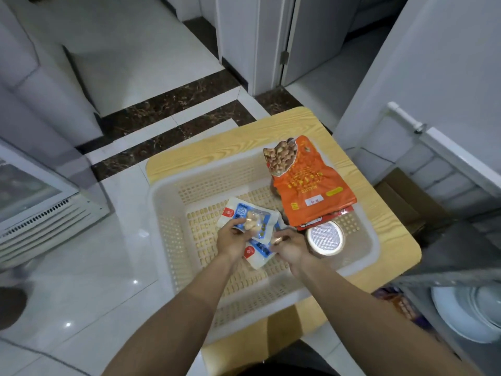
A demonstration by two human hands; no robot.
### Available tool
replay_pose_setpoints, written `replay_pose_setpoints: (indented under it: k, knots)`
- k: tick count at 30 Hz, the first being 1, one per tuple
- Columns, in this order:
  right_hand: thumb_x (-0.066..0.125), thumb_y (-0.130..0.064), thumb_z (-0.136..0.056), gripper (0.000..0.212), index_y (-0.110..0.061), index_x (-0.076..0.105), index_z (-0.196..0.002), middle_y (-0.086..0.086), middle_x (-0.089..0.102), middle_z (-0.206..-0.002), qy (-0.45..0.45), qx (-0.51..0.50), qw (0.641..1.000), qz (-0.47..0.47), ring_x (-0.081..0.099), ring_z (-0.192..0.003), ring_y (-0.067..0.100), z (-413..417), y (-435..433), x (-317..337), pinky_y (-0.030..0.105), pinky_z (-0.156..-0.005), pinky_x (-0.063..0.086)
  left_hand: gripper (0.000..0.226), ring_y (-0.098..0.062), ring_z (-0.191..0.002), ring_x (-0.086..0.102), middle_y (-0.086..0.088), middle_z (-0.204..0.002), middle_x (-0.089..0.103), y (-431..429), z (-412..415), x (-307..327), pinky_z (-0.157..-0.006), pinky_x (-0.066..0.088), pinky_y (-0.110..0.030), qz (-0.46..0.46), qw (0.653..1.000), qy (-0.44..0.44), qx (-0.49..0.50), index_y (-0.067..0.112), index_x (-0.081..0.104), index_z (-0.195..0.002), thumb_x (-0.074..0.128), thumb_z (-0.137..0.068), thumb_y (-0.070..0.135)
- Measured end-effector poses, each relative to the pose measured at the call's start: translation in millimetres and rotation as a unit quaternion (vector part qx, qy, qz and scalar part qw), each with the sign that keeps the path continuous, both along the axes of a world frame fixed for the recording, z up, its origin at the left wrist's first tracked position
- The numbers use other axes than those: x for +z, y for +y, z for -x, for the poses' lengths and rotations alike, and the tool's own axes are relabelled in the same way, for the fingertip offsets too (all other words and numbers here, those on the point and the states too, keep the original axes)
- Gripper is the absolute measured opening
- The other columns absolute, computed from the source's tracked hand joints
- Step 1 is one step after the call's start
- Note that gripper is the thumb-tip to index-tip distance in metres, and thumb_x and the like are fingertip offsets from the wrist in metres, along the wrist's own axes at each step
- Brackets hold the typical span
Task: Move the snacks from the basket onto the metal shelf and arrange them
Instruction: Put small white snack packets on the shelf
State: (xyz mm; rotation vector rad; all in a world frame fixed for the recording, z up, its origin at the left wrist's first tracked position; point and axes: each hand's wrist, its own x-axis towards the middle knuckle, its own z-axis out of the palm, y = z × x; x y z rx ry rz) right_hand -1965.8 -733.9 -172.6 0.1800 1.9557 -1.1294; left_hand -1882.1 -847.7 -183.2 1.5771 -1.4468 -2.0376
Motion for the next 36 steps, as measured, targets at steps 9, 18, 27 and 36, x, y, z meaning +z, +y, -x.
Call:
replay_pose_setpoints:
  k: [9,18,27,36]
  knots:
    - [0.063,0.006,-0.079,0.034,-0.028,0.060,-0.076,0.002,0.065,-0.096,0.055,0.021,0.998,-0.014,0.062,-0.096,0.023,-3.8,-10.0,-4.6,0.037,-0.093,0.051,0.031,-0.021,-0.064,0.062,-0.009,-0.075,0.065,-24.1,-0.9,8.3,-0.051,0.053,-0.021,0.049,0.993,-0.006,0.106,0.000,0.063,-0.072,0.050,-0.078,-0.027]
    - [0.070,0.012,-0.078,0.015,0.001,0.068,-0.089,0.010,0.066,-0.086,0.071,-0.122,0.989,0.048,0.059,-0.071,0.015,-21.9,-35.0,5.5,0.006,-0.051,0.043,0.032,-0.025,-0.072,0.065,-0.008,-0.082,0.069,-31.1,-50.7,30.7,-0.061,0.054,-0.033,0.141,0.984,-0.040,0.102,0.015,0.064,-0.079,0.047,-0.091,-0.010]
    - [0.053,0.010,-0.087,0.035,-0.017,0.075,-0.093,0.010,0.071,-0.110,0.151,0.077,0.985,0.029,0.066,-0.095,0.024,-29.7,-39.2,20.4,0.026,-0.079,0.051,0.032,-0.006,-0.080,0.066,-0.002,-0.102,0.069,-25.6,-75.1,65.5,-0.067,0.053,-0.016,0.221,0.965,0.000,0.140,0.010,0.070,-0.088,0.046,-0.093,-0.011]
    - [0.050,0.014,-0.086,0.040,-0.006,0.073,-0.112,0.008,0.071,-0.116,0.321,0.146,0.934,0.054,0.064,-0.111,0.025,-27.1,0.8,87.0,0.031,-0.096,0.050,0.030,-0.001,-0.077,0.065,0.001,-0.106,0.067,-21.7,-91.9,110.0,-0.068,0.057,-0.023,0.269,0.953,0.051,0.128,0.014,0.071,-0.093,0.046,-0.100,0.000]
